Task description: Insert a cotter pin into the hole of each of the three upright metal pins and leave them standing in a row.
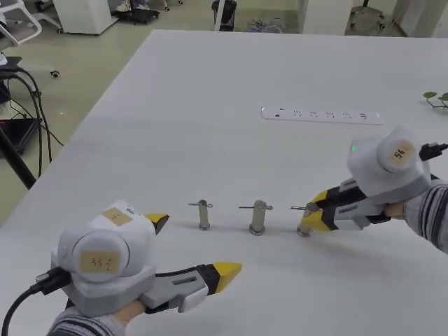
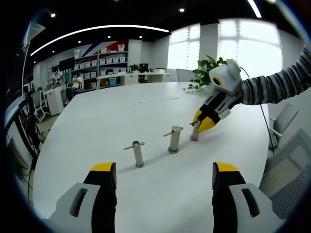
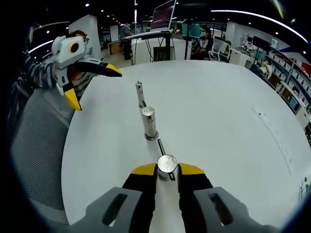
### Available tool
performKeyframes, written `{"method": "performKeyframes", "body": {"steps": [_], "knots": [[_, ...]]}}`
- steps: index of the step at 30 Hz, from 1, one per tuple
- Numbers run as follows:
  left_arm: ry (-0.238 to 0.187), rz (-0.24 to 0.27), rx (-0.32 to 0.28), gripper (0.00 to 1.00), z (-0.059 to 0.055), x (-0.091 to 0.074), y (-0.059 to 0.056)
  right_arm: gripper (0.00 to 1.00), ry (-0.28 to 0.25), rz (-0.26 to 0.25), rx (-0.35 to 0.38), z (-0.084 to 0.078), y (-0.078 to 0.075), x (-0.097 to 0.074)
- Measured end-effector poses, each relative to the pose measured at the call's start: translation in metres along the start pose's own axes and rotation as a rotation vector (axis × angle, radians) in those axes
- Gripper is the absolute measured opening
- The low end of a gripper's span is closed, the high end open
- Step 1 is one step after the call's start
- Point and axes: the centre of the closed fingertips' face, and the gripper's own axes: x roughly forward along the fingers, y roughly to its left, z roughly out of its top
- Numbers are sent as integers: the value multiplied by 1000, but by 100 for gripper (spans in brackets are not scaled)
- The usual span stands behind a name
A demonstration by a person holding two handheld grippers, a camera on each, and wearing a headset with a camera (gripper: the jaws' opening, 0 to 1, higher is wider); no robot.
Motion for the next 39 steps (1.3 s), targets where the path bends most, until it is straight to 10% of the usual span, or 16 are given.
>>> {"method": "performKeyframes", "body": {"steps": [34, 39], "knots": [[-25, -33, -25, 94, 25, -14, 0, 72, -292, -275, 408, 14, 50, -56], [-95, -25, -65, 98, 33, -22, 1, 78, -311, -288, 428, 15, 57, -59]]}}
